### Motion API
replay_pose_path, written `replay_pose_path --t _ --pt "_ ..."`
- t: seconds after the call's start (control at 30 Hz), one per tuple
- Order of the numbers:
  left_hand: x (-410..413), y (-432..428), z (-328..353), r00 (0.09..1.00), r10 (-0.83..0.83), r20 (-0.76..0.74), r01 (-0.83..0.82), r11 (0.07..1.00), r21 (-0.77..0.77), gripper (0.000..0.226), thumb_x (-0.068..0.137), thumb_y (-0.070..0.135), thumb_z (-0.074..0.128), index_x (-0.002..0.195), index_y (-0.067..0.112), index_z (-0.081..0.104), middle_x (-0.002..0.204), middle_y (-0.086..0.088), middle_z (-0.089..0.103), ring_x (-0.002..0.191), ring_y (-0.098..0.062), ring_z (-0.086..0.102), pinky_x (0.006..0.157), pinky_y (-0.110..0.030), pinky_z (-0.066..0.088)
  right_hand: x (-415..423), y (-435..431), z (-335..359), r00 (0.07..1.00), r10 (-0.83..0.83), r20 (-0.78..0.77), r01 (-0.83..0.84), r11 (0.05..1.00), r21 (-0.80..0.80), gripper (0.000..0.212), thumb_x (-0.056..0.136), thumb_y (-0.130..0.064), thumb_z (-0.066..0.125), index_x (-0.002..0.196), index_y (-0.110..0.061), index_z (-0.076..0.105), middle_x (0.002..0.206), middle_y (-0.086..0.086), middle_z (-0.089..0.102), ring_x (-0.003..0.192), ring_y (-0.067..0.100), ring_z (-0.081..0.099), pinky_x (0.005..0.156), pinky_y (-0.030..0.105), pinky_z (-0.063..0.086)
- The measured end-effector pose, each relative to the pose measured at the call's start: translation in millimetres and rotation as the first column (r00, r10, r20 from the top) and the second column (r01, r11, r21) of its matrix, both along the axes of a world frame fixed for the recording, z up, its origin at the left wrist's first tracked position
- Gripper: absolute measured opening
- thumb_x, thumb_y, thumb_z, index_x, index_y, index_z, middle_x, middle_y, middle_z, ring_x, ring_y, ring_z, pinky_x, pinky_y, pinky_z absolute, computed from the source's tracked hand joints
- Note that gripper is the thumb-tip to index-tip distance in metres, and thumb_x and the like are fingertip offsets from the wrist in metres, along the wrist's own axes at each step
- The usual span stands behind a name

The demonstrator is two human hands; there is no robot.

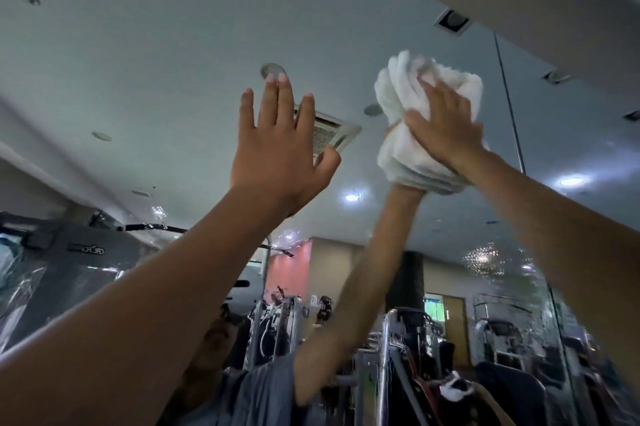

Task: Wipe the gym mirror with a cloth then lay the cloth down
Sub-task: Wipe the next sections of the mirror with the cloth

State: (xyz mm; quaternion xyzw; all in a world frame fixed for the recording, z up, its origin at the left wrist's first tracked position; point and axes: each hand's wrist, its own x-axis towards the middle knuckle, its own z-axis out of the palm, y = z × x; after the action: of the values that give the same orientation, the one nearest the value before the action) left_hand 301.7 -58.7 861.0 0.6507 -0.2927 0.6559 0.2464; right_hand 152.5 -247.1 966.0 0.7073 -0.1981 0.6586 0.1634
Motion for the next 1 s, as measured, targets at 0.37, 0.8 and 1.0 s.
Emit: replay_pose_path --t 0.37,0.8,1.0 --pt "-1.6 2.7 -0.9 1.0 -0.008 -0.011 0.009 1.0 0.026 0.078 0.098 0.058 0.007 0.161 0.012 0.005 0.166 -0.023 -0.004 0.154 -0.034 -0.009 0.122 -0.053 -0.008 -7.2 0.0 -72.4 0.918 -0.125 -0.375 -0.136 0.791 -0.596 0.068 0.087 -0.048 0.04 0.152 -0.032 0.03 0.16 0.004 0.03 0.146 0.021 0.026 0.104 0.057 0.033" --pt "-0.5 5.6 -23.7 0.997 -0.078 0.022 0.077 0.996 0.054 0.077 0.096 0.053 0.0 0.16 0.009 0.002 0.166 -0.023 -0.005 0.155 -0.034 -0.007 0.122 -0.052 -0.009 33.1 48.4 -93.2 0.985 -0.014 -0.174 -0.056 0.919 -0.389 0.066 0.091 -0.049 0.035 0.153 -0.029 0.033 0.162 0.0 0.028 0.148 0.021 0.025 0.107 0.056 0.027" --pt "0.3 3.3 -39.2 0.998 -0.058 0.039 0.055 0.997 0.059 0.082 0.091 0.052 0.004 0.16 0.007 0.014 0.165 -0.024 0.007 0.155 -0.036 0.003 0.122 -0.052 -0.006 -16.1 -15.7 -68.0 0.996 -0.002 -0.089 -0.008 0.993 -0.12 0.065 0.09 -0.049 0.036 0.152 -0.031 0.029 0.161 0.005 0.028 0.143 0.022 0.025 0.109 0.059 0.03"
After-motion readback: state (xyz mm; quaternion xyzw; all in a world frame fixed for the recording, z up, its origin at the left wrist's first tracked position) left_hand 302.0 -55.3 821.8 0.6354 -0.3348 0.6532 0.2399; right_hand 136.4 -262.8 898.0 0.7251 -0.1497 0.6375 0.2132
